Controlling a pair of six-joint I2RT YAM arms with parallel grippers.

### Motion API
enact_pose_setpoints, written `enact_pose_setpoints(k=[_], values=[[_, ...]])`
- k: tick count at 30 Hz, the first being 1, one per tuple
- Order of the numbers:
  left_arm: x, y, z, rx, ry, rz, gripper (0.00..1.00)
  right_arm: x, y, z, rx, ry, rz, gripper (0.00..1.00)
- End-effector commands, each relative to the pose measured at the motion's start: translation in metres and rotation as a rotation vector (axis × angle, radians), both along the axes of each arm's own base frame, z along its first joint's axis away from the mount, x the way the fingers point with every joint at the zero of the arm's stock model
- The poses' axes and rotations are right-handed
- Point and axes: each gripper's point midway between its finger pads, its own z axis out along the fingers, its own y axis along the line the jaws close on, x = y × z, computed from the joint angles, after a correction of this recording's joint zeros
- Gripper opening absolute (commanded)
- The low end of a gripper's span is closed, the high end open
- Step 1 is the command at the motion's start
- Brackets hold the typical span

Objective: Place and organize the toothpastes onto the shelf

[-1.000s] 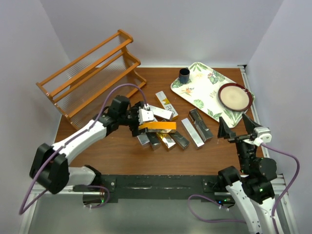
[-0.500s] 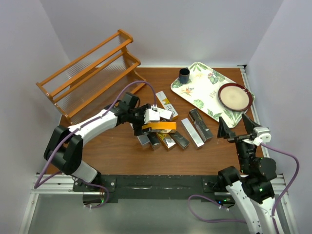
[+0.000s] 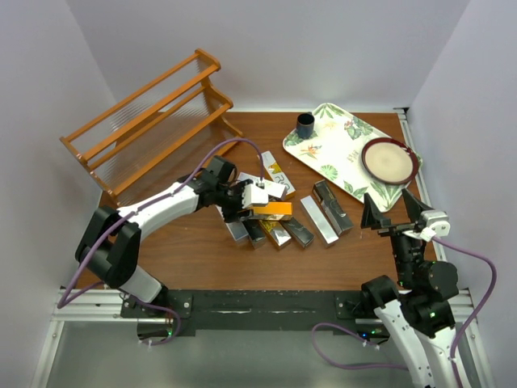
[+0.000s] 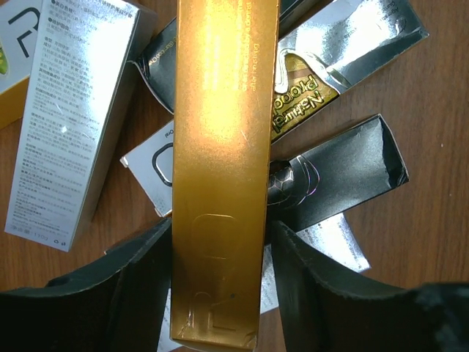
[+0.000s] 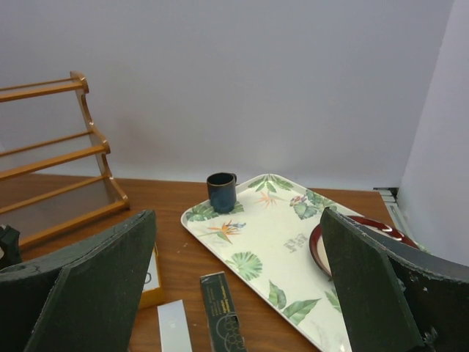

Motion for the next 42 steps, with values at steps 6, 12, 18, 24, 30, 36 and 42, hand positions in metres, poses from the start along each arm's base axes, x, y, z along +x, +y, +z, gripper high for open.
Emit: enact_pose_setpoints(k=[6,12,18,24,30,36,42], values=[[0.004,-0.005,0.023,-0.045,-0.060,0.057,0.48,-0.006,-0.005,0.008,0.013,-0.042,-0.014,0.99],[0.011,-0.002,0.067,-0.185,-0.130,0.234,0.43,-0.006,-0.005,0.008,0.016,-0.040,-0.016,0.99],[0.038,0.026,0.095,-0.308,-0.145,0.667,0.39,-0.006,-0.007,0.008,0.021,-0.037,-0.022,0.99],[0.064,0.080,0.098,-0.334,-0.095,1.284,0.34,-0.007,-0.008,0.007,0.029,-0.031,-0.029,0.99],[0.067,0.100,0.081,-0.297,-0.025,1.591,0.33,-0.007,-0.010,0.007,0.039,-0.026,-0.037,0.99],[0.090,0.097,0.075,-0.362,0.032,1.699,0.27,-0.008,-0.010,0.007,0.043,-0.021,-0.034,0.99],[0.125,0.106,0.055,-0.354,0.089,1.875,0.23,-0.009,-0.011,0.007,0.047,-0.017,-0.035,0.99]])
